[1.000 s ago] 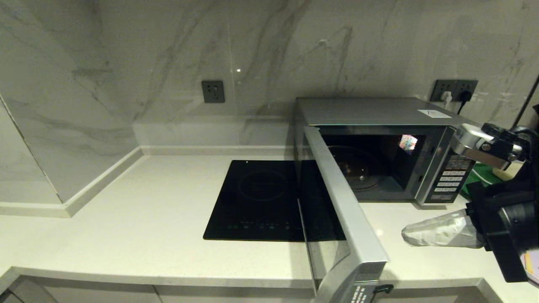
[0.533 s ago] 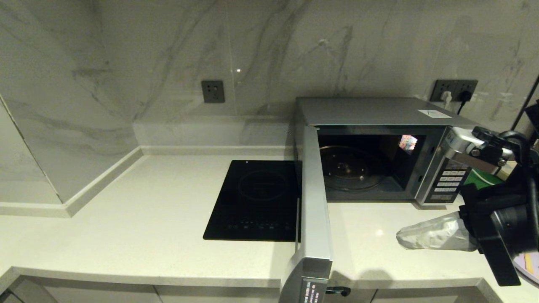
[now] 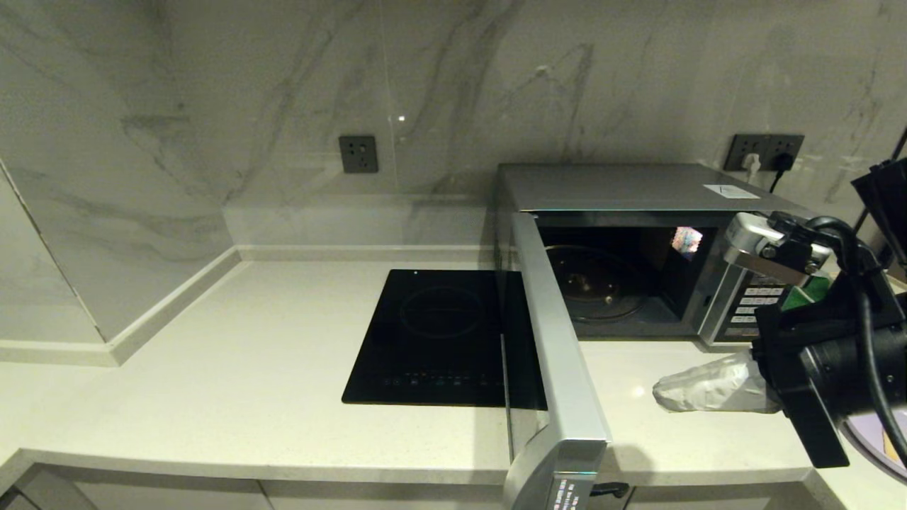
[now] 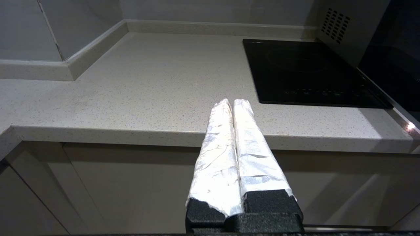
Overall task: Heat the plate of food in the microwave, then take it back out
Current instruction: Open the microwave oven, then put the plate in the microwave oven
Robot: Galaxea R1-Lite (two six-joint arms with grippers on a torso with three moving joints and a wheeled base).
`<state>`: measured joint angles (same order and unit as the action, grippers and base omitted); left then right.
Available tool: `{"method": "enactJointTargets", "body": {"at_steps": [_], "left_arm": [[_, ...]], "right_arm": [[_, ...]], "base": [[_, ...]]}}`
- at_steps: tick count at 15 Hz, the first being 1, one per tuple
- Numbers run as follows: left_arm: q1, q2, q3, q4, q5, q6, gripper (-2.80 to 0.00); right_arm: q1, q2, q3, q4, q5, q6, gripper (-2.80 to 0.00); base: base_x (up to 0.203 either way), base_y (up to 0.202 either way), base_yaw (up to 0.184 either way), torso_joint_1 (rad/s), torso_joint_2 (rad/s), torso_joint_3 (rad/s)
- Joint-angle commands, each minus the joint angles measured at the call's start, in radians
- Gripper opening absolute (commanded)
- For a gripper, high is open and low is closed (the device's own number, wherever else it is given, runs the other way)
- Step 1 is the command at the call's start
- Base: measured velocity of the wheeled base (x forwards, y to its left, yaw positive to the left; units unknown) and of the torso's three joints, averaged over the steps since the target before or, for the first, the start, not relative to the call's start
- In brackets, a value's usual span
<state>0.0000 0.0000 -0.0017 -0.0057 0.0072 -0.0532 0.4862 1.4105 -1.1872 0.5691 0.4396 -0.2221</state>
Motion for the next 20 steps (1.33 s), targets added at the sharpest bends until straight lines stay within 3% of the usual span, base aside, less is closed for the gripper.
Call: {"method": "enactJointTargets", "body": {"at_steps": [1,3,6,8,11,13,14,17,20], "left_arm": [[0.000,0.000,0.000,0.000,0.000,0.000,-2.80],[0.000,0.000,0.000,0.000,0.000,0.000,-2.80],[0.000,0.000,0.000,0.000,0.000,0.000,-2.80],[0.000,0.000,0.000,0.000,0.000,0.000,-2.80],[0.000,0.000,0.000,0.000,0.000,0.000,-2.80],[0.000,0.000,0.000,0.000,0.000,0.000,-2.80],[0.000,0.000,0.000,0.000,0.000,0.000,-2.80],[0.000,0.000,0.000,0.000,0.000,0.000,-2.80],[-0.001,0.000,0.000,0.000,0.002,0.000,-2.80]], "right_arm": [[-0.003,0.012,0.003,0.003,0.001,0.000,-2.80],[-0.057,0.005,0.005,0.003,-0.052,0.025,-2.80],[-0.160,0.002,-0.010,0.004,-0.416,0.207,-2.80],[-0.330,0.029,-0.013,0.004,-0.561,0.297,-2.80],[-0.633,0.102,-0.023,0.005,-0.736,0.333,-2.80],[-0.796,0.183,-0.046,0.013,-0.780,0.360,-2.80],[-0.846,0.234,-0.075,0.044,-0.794,0.416,-2.80],[-0.940,0.319,-0.250,0.269,-0.780,0.602,-2.80],[-1.003,0.378,-0.392,0.442,-0.709,0.657,-2.80]], "base": [[0.000,0.000,0.000,0.000,0.00,0.000],[0.000,0.000,0.000,0.000,0.00,0.000],[0.000,0.000,0.000,0.000,0.00,0.000],[0.000,0.000,0.000,0.000,0.00,0.000],[0.000,0.000,0.000,0.000,0.00,0.000],[0.000,0.000,0.000,0.000,0.00,0.000],[0.000,0.000,0.000,0.000,0.00,0.000],[0.000,0.000,0.000,0.000,0.00,0.000],[0.000,0.000,0.000,0.000,0.00,0.000]]}}
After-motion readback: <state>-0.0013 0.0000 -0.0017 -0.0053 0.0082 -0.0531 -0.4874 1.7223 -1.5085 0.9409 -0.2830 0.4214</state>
